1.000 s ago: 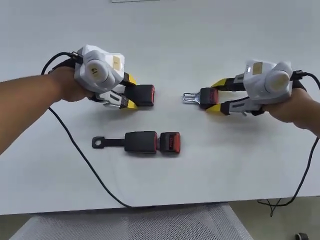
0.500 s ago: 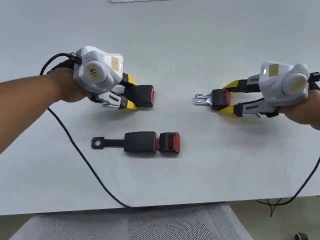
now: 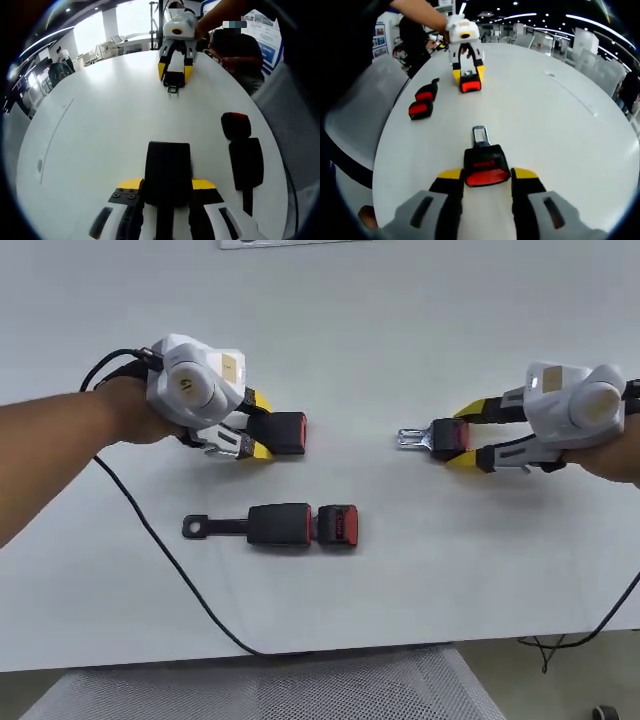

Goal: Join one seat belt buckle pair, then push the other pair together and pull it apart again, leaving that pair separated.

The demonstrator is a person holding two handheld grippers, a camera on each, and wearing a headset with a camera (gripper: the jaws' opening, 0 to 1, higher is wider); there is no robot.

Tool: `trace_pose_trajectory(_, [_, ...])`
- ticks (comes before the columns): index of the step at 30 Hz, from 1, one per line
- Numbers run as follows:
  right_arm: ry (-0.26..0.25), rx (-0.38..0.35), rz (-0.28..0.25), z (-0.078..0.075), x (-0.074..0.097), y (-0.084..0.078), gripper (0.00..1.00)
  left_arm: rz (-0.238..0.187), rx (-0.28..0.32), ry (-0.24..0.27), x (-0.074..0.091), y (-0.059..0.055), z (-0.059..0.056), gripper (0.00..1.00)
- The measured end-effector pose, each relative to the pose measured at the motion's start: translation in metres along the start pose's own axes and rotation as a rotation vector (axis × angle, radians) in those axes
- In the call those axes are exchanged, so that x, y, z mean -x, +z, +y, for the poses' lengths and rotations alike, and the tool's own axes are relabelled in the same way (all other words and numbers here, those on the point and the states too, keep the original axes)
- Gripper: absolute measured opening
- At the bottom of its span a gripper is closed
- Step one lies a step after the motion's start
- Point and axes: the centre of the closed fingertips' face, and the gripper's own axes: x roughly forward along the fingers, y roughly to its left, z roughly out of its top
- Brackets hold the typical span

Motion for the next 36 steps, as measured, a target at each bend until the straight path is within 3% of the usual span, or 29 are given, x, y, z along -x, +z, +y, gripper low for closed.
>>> trace_pose_trajectory(2, [-0.02,-0.043,-0.008,-0.004,0.0,0.003,0.48,0.019,0.038,0.004,0.0,-0.001,-0.001,0.37])
trace_pose_trajectory(4, [-0.059,-0.055,-0.046,-0.011,0.004,0.011,0.6,0.029,0.061,0.0,0.001,0.001,-0.004,0.47])
trace_pose_trajectory(6, [-0.089,-0.082,-0.061,-0.015,0.007,0.016,0.68,-0.012,0.09,0.016,0.003,0.011,-0.005,0.63])
trace_pose_trajectory(11, [-0.187,-0.157,-0.091,-0.023,0.014,0.023,0.84,-0.09,0.218,0.124,0.02,0.028,0.008,0.79])
trace_pose_trajectory(13, [-0.209,-0.223,-0.106,-0.021,0.015,0.025,0.87,-0.094,0.251,0.152,0.025,0.028,0.01,0.84])
trace_pose_trajectory(16, [-0.292,-0.249,-0.134,-0.023,0.02,0.029,0.89,-0.149,0.31,0.255,0.04,0.029,0.016,0.89])
trace_pose_trajectory(20, [-0.362,-0.307,-0.182,-0.018,0.024,0.039,0.96,-0.216,0.399,0.338,0.059,0.028,0.01,0.95])
trace_pose_trajectory(22, [-0.386,-0.328,-0.189,-0.013,0.026,0.042,0.95,-0.239,0.456,0.353,0.065,0.025,0.003,0.96])
trace_pose_trajectory(25, [-0.434,-0.345,-0.224,-0.006,0.031,0.054,0.96,-0.238,0.51,0.382,0.073,0.016,-0.007,0.97])
trace_pose_trajectory(27, [-0.459,-0.352,-0.251,0.0,0.035,0.062,0.97,-0.287,0.562,0.406,0.081,0.015,-0.013,0.97])
trace_pose_trajectory(30, [-0.487,-0.382,-0.288,0.01,0.04,0.068,0.99,-0.316,0.645,0.441,0.093,0.007,-0.02,0.97])
trace_pose_trajectory(32, [-0.501,-0.379,-0.291,0.021,0.043,0.069,1.0,-0.353,0.668,0.472,0.102,0.006,-0.024,0.97])
trace_pose_trajectory(36, [-0.519,-0.388,-0.309,0.041,0.047,0.07,1.0,-0.376,0.672,0.47,0.113,0.004,-0.044,0.98])
